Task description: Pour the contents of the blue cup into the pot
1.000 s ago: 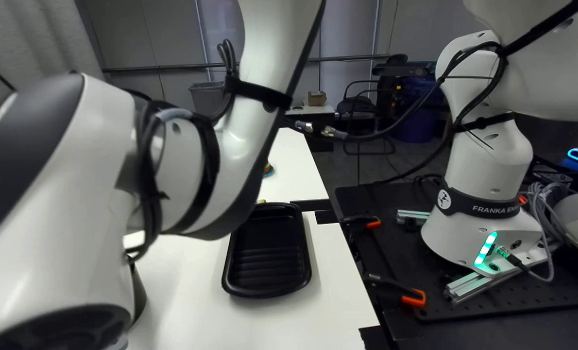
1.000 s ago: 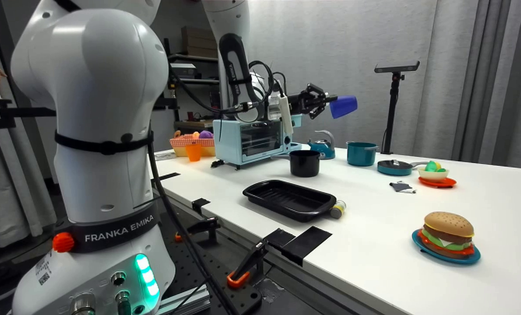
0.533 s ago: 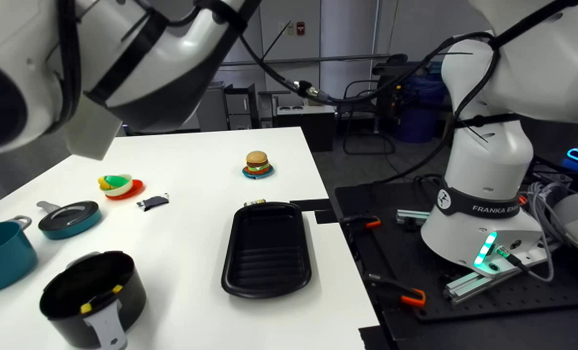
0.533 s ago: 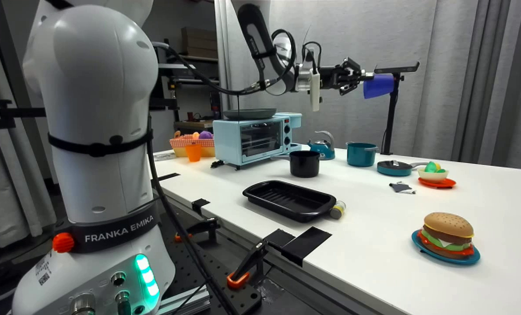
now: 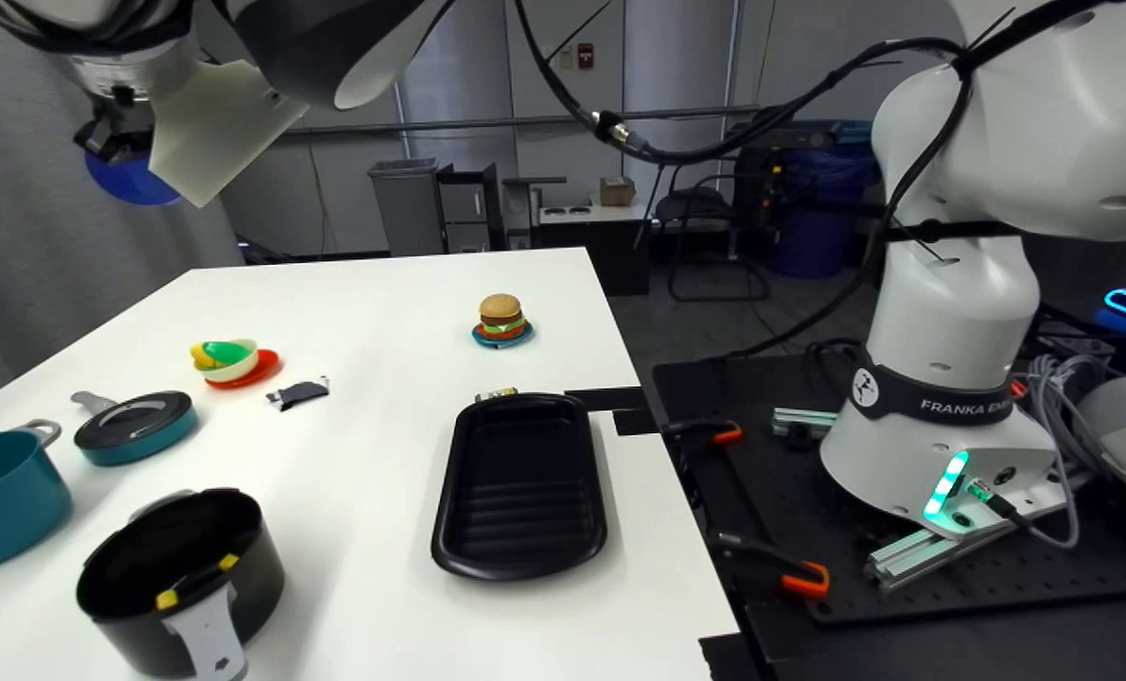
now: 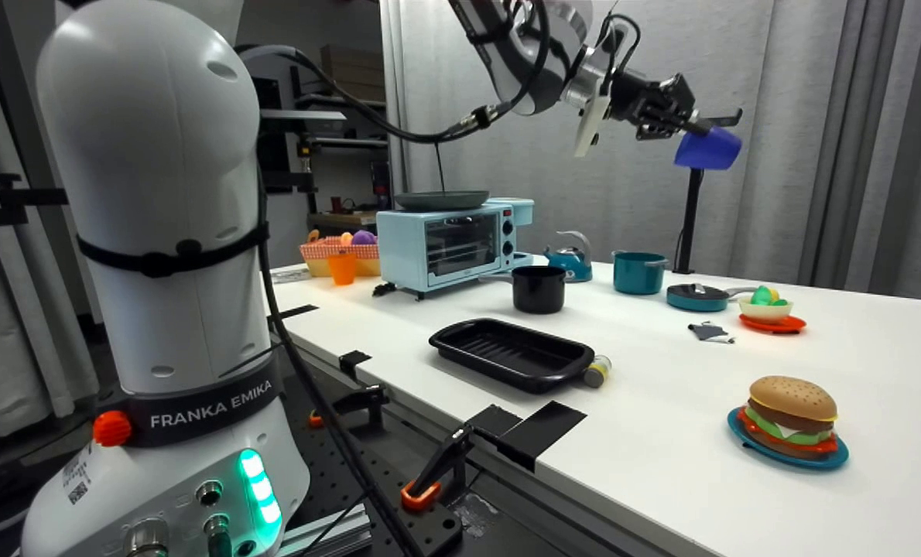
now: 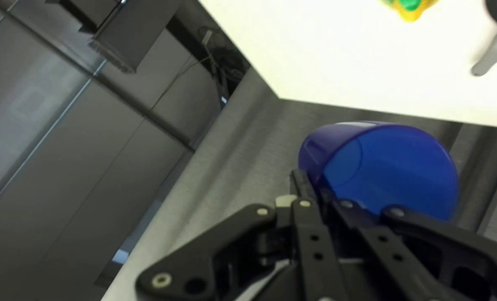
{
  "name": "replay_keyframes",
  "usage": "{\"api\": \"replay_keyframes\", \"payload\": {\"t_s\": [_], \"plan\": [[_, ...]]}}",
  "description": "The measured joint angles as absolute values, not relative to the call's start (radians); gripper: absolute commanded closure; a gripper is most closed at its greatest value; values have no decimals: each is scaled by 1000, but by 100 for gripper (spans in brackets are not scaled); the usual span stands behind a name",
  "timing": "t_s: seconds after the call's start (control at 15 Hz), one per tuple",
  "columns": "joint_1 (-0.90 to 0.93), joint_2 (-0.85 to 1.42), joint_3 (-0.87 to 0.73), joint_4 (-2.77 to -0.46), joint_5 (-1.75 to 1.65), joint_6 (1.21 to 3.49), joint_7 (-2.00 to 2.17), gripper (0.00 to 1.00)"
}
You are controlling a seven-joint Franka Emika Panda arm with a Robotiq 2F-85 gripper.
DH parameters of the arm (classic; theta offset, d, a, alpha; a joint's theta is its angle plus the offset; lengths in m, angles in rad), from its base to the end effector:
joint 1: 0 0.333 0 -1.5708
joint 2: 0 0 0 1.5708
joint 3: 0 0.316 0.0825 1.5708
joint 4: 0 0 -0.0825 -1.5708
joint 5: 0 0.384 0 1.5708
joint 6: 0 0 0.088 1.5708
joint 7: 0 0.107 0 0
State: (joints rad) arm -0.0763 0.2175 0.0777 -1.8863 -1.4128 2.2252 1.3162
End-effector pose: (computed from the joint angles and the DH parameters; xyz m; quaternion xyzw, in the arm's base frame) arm 0.6351 -0.0328 0.4267 0.8260 -0.1805 0.3643 0.3905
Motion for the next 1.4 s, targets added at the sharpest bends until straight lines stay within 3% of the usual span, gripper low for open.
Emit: {"api": "replay_keyframes", "payload": {"t_s": [0.8, 1.4], "plan": [[-20, 228, 52, -1997, -675, 2400, 1081, 99], [-18, 227, -16, -2054, -421, 2418, 997, 99]]}}
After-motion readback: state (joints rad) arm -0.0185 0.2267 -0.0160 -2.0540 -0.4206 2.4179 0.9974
